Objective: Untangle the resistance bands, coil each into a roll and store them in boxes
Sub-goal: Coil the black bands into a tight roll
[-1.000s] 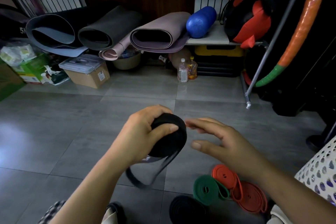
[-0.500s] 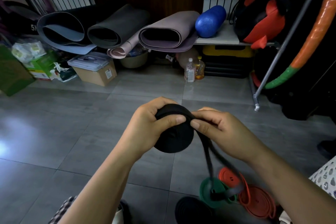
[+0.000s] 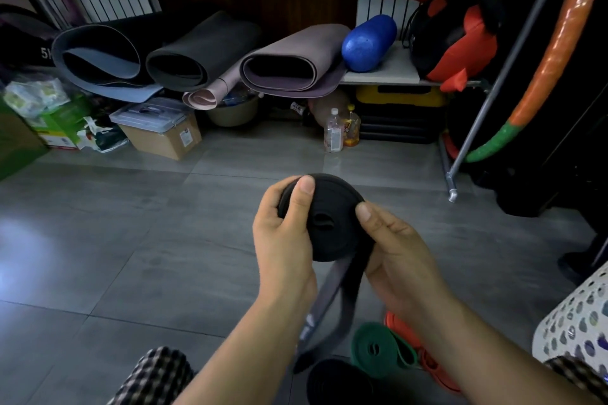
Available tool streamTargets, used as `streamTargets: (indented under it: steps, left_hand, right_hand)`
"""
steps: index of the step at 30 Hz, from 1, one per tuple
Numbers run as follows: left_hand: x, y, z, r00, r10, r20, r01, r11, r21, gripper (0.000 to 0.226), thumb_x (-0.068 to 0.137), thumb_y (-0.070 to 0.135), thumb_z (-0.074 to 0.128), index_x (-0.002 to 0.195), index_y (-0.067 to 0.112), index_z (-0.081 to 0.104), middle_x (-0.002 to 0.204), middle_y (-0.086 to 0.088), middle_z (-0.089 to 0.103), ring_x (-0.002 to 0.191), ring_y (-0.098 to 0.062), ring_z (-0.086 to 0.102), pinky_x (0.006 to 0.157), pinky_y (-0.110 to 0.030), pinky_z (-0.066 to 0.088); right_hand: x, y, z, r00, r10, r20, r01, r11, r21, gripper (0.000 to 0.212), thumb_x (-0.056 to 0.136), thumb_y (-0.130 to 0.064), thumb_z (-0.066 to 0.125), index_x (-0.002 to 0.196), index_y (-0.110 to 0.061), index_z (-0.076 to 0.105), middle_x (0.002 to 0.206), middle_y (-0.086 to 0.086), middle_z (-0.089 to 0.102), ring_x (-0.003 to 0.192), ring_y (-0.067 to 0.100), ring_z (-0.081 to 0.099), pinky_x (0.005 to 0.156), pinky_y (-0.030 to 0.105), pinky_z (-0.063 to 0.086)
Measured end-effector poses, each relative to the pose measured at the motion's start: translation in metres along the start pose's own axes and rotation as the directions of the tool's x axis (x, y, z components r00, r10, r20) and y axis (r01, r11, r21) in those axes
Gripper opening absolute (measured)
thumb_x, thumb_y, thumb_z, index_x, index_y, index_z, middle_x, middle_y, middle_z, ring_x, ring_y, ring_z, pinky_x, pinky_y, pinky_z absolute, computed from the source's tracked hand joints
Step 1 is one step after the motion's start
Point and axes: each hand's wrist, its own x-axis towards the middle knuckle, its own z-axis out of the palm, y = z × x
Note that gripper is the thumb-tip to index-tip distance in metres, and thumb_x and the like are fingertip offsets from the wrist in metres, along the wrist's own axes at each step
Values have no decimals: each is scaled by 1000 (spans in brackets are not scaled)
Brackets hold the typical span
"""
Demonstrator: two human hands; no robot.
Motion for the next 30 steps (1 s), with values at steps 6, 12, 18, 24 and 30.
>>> streamTargets:
  steps: [6,12,18,24,30]
  left_hand:
    - [-2,-13,5,976,-215,-22,205,952,-228,22,87,35,54,95,16,62,93,-4,67,86,-17,63,66,-26,55]
    - [26,1,-22,924,-147,354,25,944,328,21,78,36,59,96,26,60,83,8,64,78,-2,61,71,-16,49]
    - [14,-8,-5,972,-103,213,28,943,330,15,89,29,54,84,19,64,81,-3,69,77,-17,64,71,-31,55]
    - [10,-20,9,993,-84,-78,83,996,-12,26,91,33,51,92,10,62,92,-7,67,89,-23,64,82,-37,55]
    - [4,-30,14,983,-124,-133,113,989,-90,25,92,38,48,93,17,61,99,-4,68,96,-20,65,85,-38,54]
  right_hand:
    - [6,12,1,992,-8,-124,18,997,81,38,72,-22,59,102,-1,66,97,14,72,89,20,68,78,26,56]
    - [15,-14,-19,994,-74,-74,39,919,-392,27,67,-20,65,93,-13,70,86,6,74,80,15,70,70,19,53]
    - [10,-8,-17,992,-117,-48,92,932,-352,30,73,-27,61,99,-13,69,94,7,73,90,19,69,80,27,55]
    - [7,22,-8,982,-106,-158,93,992,-85,35,85,-30,48,104,-5,64,103,12,71,99,22,66,86,31,54]
    - [12,22,-12,952,-266,-152,184,893,-410,25,93,-23,46,106,-11,63,103,4,70,98,12,65,86,25,52]
